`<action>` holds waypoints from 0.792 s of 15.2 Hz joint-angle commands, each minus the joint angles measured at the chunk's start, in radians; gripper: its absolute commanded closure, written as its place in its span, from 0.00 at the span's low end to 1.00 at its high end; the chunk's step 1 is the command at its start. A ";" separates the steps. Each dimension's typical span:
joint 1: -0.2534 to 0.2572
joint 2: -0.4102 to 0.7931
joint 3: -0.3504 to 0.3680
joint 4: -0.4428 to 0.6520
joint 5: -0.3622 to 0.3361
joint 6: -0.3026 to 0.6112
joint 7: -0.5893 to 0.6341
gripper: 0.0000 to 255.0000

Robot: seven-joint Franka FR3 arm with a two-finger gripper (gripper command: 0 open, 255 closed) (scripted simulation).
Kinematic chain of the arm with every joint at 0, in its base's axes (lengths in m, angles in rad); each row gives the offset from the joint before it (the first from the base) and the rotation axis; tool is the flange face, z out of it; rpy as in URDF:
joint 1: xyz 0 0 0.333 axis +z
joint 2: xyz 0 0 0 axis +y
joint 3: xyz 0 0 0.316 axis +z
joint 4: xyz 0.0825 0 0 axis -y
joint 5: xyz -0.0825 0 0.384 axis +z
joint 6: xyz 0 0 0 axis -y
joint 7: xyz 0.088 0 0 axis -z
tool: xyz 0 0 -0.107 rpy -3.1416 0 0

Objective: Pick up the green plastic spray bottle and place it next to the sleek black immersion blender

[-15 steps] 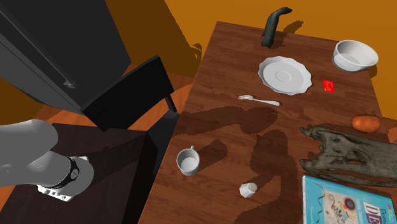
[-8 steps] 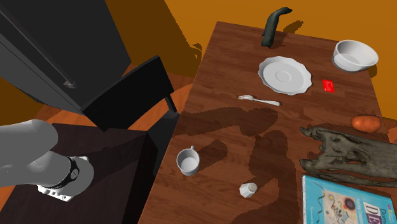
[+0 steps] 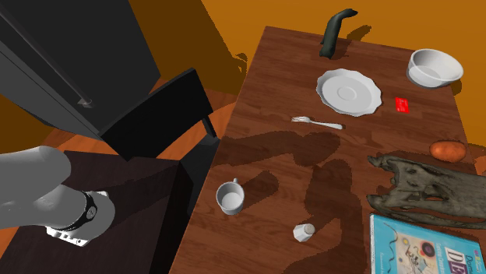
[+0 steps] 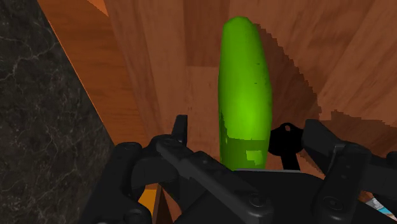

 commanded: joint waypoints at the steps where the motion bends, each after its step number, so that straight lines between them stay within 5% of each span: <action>1: 0.001 -0.032 -0.009 -0.016 -0.013 -0.017 0.009 0.00; 4: 0.002 -0.120 -0.035 -0.055 -0.055 -0.068 0.038 0.00; 12: 0.002 -0.120 -0.035 -0.055 -0.055 -0.068 0.038 0.00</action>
